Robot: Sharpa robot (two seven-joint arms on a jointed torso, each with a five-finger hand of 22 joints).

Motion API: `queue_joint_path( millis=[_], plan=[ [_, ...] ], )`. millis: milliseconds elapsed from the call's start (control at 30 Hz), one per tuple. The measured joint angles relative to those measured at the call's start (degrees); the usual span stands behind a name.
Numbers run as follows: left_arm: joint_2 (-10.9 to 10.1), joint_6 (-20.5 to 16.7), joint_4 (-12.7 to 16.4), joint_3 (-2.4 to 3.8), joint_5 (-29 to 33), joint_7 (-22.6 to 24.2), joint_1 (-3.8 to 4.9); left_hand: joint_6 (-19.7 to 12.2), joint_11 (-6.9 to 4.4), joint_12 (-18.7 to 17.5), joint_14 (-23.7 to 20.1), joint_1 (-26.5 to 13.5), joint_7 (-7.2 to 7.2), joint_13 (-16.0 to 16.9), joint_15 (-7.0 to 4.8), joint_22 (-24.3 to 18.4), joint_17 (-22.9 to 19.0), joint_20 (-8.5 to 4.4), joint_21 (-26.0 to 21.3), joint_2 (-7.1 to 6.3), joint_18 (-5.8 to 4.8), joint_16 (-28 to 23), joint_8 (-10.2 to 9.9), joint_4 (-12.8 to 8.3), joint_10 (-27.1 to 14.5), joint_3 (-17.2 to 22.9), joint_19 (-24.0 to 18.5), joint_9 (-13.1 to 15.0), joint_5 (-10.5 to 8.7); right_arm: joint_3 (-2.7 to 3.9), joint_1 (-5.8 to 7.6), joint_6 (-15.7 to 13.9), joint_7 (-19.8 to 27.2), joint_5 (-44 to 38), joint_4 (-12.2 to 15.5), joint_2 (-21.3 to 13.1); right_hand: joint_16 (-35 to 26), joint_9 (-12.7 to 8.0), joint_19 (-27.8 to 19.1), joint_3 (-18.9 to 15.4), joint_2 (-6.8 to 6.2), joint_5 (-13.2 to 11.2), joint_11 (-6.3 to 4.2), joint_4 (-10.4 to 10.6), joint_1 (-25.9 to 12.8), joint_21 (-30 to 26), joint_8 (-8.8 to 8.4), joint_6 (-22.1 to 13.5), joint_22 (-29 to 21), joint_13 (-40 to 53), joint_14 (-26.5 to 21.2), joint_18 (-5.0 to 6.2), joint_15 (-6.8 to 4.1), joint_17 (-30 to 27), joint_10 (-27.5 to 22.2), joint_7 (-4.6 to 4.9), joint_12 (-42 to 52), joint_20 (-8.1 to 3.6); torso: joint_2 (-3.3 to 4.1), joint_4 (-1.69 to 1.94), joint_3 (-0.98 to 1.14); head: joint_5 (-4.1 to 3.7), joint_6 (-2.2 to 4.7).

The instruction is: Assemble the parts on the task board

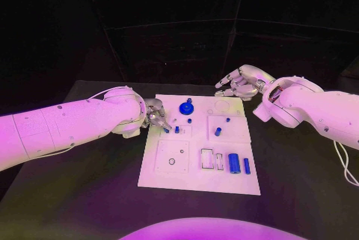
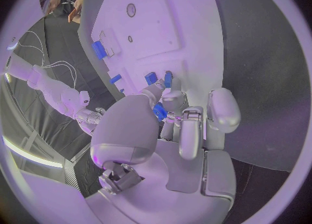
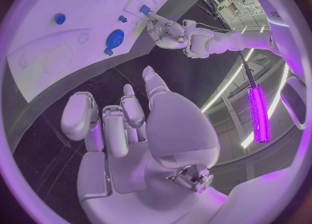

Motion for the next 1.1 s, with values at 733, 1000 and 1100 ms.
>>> queue_joint_path(
  millis=[733, 1000, 1100],
  plan=[
    [0.27, 0.93, -0.46, -0.06, -0.13, -0.01, 0.0, 0.14, -0.54, -1.32, 0.0, -4.81, -0.13, -0.93, -0.42, 0.06, 0.0, -0.18, 0.0, -1.53, 0.0, 0.0, 1.45, -2.71, 0.13, 6.34, 0.19, 2.06, 0.17, 0.0, 0.0, 0.01, -0.01, 0.0, -0.04, 0.01, 0.0, 0.0, 0.0, -0.22, 0.0, 0.0, 0.0, 0.22, 0.0, 0.0, 0.19, 0.0, -0.05, 0.0, 0.0, 0.0, 0.0, -0.01, 0.0, 0.0, 0.0, 0.0, -0.02, -0.01, 0.02, 0.15, 0.03],
    [0.53, 1.05, -0.85, -0.08, -0.13, -0.02, -0.03, 1.1, -0.96, -0.83, 0.01, -7.76, -0.7, -0.59, -0.42, 0.42, 0.0, -0.24, -0.01, -2.29, 0.0, 0.0, 2.03, -2.65, 0.54, 7.08, 0.24, 2.48, 0.2, 0.0, 0.0, 0.01, -0.01, -0.01, -0.07, 0.03, 0.0, 0.0, 0.0, -0.22, 0.0, 0.0, 0.0, 0.22, 0.0, 0.0, 0.18, 0.0, -0.05, 0.0, 0.0, -0.01, 0.0, -0.01, 0.0, 0.0, 0.0, 0.0, -0.02, -0.05, 0.03, -0.02, -0.1],
    [0.68, 1.07, -1.02, -0.1, -0.15, -0.03, -0.04, 1.52, -1.15, -0.63, 0.01, -8.58, -1.1, -0.51, -0.42, 0.44, 0.0, -0.4, 0.0, -2.48, 0.0, 0.0, 2.05, -1.88, 0.73, 6.78, 0.4, 2.62, 0.21, 0.0, 0.0, 0.01, -0.01, -0.01, -0.07, 0.05, 0.0, 0.0, 0.0, -0.22, 0.0, 0.0, 0.0, 0.22, 0.0, 0.0, 0.18, 0.0, -0.05, 0.0, 0.0, 0.0, 0.0, -0.01, 0.0, 0.0, 0.0, 0.0, -0.02, -0.05, 0.03, -0.06, -0.09]
  ],
)
